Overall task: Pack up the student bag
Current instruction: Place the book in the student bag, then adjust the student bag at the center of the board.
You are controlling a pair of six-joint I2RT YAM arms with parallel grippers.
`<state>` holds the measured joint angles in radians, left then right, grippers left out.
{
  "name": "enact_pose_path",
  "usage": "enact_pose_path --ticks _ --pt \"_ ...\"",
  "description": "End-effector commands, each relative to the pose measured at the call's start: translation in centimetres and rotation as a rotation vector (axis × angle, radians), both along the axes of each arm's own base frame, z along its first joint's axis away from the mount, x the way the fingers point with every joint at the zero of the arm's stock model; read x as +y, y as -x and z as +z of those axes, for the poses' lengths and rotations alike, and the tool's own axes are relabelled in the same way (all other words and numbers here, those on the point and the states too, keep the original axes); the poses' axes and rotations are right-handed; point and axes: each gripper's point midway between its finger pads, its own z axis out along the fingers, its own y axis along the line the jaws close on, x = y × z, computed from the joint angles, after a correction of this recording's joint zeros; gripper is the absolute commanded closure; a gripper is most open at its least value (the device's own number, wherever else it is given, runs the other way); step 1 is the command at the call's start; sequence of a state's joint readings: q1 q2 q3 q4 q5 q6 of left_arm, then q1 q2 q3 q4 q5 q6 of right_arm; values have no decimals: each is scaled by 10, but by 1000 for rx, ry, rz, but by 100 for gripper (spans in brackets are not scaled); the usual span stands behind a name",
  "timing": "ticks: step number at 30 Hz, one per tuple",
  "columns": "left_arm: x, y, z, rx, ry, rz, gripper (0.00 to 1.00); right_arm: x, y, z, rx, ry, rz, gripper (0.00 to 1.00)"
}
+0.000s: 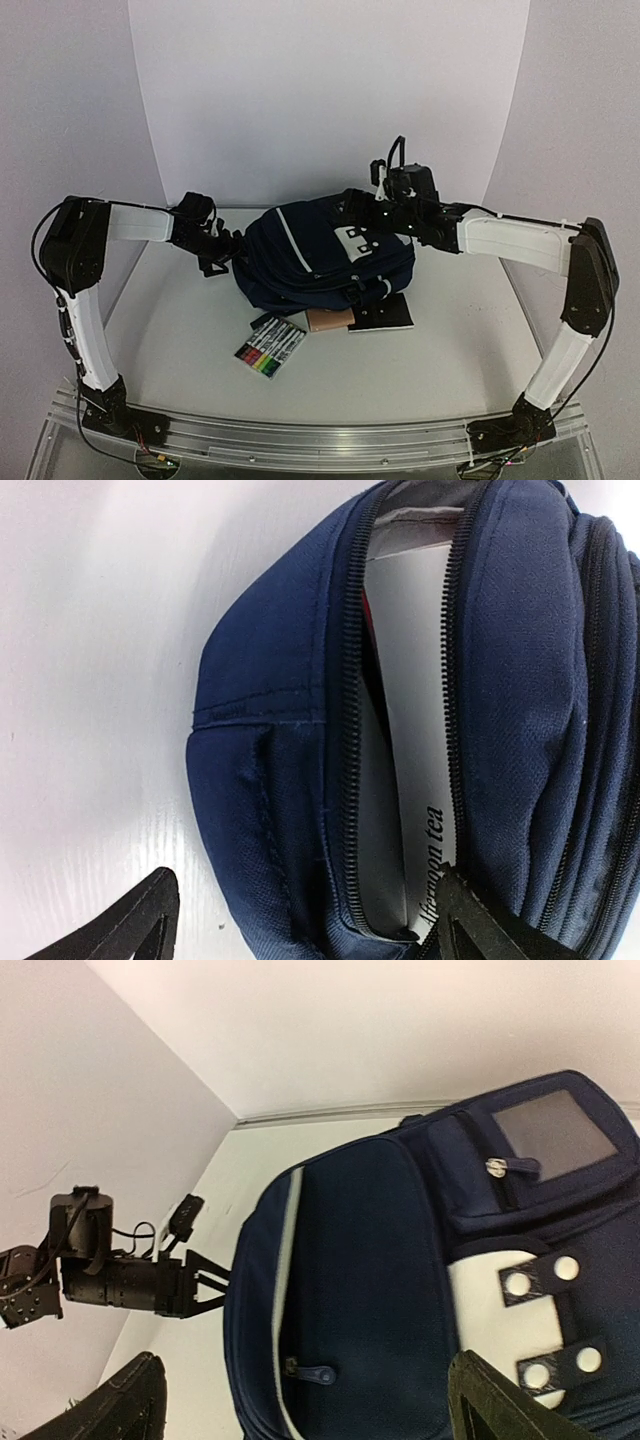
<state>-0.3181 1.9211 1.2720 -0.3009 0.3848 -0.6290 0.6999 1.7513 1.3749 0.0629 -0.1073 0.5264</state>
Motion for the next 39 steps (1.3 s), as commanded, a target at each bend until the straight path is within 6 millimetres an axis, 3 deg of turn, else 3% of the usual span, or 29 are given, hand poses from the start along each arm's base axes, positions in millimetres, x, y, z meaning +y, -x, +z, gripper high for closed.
enact_pose_path --ticks 1,4,7,14,20,23,26,31,35,39 --pt "-23 -22 29 -91 120 -53 14 -76 -20 -43 151 9 -217 2" --pt "-23 -23 21 -79 122 -55 26 -110 -17 -77 242 7 -280 4" --pt "-23 -24 14 -68 129 -51 39 -127 -11 -105 316 1 -307 12" --pt "-25 -25 8 -49 136 -55 65 -132 7 -140 405 -41 -322 23" --pt "-26 -24 12 -56 145 -64 89 -118 4 -162 439 -113 -286 31" --pt "-31 -23 24 -86 172 -96 99 -106 -6 -163 428 -152 -252 43" --pt "-38 -20 50 -154 226 -141 100 -100 -18 -160 403 -161 -248 65" --pt "-46 -11 104 -277 304 -213 100 -95 -42 -130 311 -167 -244 98" --pt "-47 6 142 -360 350 -263 100 -99 -62 -105 229 -164 -244 100" --pt "-61 41 169 -420 375 -368 100 -94 -90 -89 131 -107 -212 100"
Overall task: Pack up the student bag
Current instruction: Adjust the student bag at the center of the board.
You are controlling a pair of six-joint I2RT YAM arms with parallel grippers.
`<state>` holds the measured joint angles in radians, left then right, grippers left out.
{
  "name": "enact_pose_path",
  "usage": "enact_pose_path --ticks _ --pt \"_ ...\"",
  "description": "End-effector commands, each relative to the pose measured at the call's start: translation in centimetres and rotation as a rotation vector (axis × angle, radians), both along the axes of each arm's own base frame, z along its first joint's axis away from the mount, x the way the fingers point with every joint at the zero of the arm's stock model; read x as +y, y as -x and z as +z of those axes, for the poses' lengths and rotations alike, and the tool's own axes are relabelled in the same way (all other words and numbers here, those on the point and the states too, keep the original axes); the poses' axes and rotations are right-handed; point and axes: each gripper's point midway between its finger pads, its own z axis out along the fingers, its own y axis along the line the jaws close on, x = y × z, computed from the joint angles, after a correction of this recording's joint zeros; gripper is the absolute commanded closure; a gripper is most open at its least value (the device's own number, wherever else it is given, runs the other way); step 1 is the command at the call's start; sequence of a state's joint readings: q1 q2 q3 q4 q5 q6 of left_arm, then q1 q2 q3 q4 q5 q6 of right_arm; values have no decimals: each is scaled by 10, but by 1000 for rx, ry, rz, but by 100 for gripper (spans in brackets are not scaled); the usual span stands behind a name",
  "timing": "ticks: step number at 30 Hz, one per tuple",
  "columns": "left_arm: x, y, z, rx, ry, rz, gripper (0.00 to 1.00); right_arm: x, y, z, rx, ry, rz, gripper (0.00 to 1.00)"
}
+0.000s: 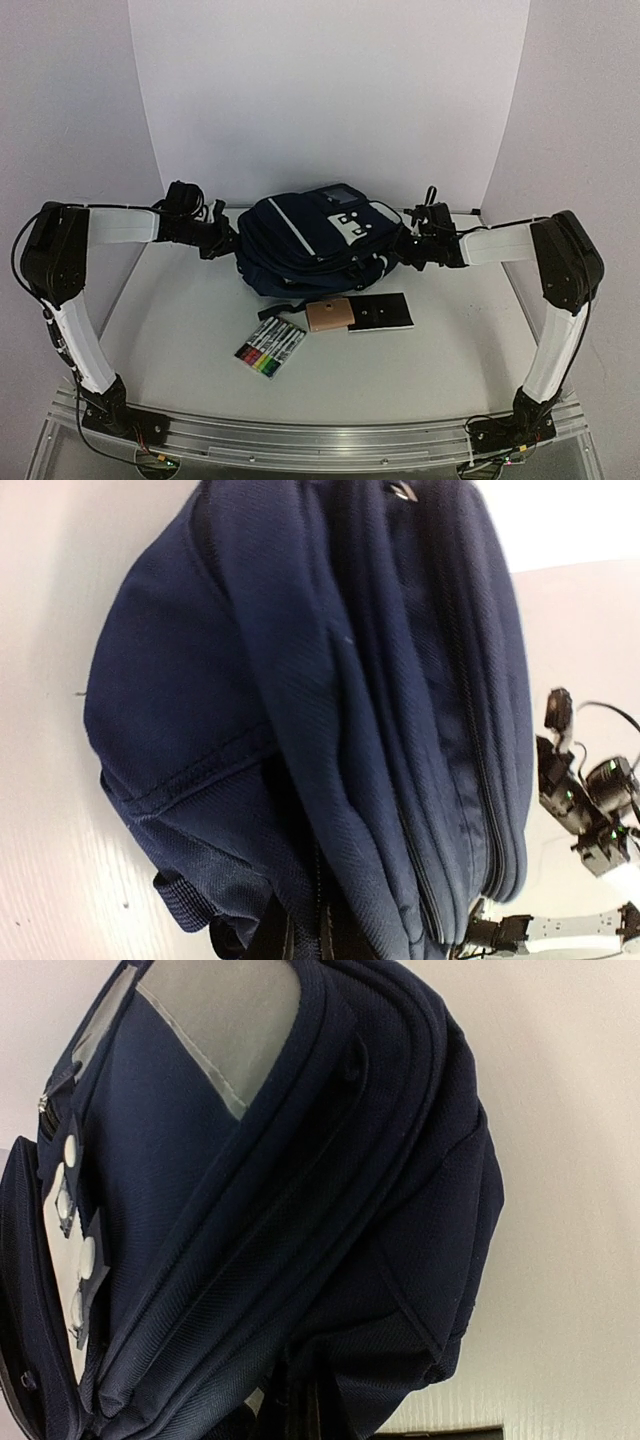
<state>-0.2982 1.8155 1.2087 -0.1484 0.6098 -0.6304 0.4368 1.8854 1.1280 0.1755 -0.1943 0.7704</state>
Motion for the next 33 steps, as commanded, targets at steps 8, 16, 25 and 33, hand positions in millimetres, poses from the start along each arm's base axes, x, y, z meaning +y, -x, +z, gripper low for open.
enact_pose_path --ticks 8,16,25,33 --pt "-109 105 127 -346 237 -410 100 33 -89 68 -359 117 82 100" --pt "-209 151 114 -330 280 -619 100 81 -103 61 -396 74 234 81" --pt "-216 165 118 -343 246 -649 37 30 -82 78 -369 253 131 23" --pt "-157 176 111 -263 138 -604 20 -19 -26 86 -251 251 48 4"
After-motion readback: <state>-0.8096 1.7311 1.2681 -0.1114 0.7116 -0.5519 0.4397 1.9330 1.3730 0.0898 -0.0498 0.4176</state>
